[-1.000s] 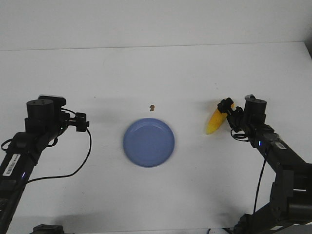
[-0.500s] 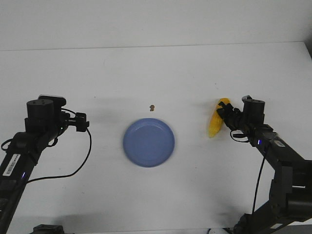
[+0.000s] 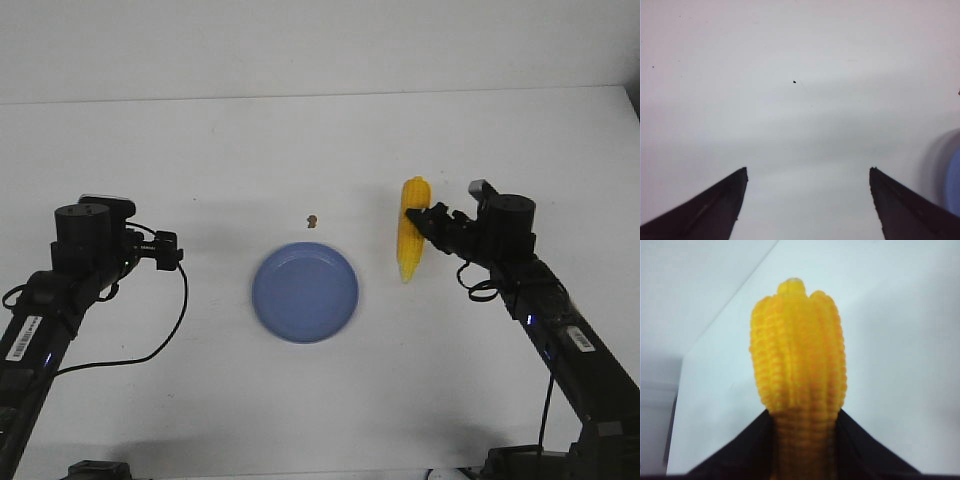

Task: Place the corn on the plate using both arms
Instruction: 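Lift the corn with the right gripper and carry it over the plate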

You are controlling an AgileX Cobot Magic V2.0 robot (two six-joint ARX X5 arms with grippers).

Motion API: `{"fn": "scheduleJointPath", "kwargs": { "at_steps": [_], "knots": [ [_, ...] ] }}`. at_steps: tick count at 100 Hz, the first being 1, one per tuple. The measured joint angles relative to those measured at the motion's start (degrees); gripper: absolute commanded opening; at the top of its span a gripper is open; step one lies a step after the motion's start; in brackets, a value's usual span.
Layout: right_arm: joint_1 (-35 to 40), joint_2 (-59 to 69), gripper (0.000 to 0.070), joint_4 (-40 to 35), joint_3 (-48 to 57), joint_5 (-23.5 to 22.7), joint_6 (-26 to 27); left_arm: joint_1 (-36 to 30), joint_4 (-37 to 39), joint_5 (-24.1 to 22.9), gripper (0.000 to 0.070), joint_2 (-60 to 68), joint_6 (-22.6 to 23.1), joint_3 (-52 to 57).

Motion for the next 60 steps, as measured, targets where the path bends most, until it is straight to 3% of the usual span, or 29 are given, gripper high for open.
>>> {"fn": "scheduleJointPath", "kwargs": {
  "at_steps": [10, 35, 51, 60],
  "knots": [
    [6.10, 0.02, 0.0122, -1.62, 0.00, 1.75, -0.33, 0.00, 0.00, 0.00, 0.0502, 0.00, 0.00, 0.00],
    [21.68, 1.62, 0.0136, -1.27, -0.02, 13.35, -0.87, 0.00, 0.00, 0.00, 0.0502, 0.00, 0.00, 0.00],
    [25.16, 4.52, 0.0142, -0.26, 0.00, 15.87, -0.98, 0.00, -0.02, 0.00, 0.0502, 0.00, 0.00, 0.00],
    [25.57, 6.97, 0.0184, -0.37, 0.00, 15.93, -0.96, 0.00, 0.00, 0.00, 0.0502, 0.00, 0.00, 0.00]
  ]
}}
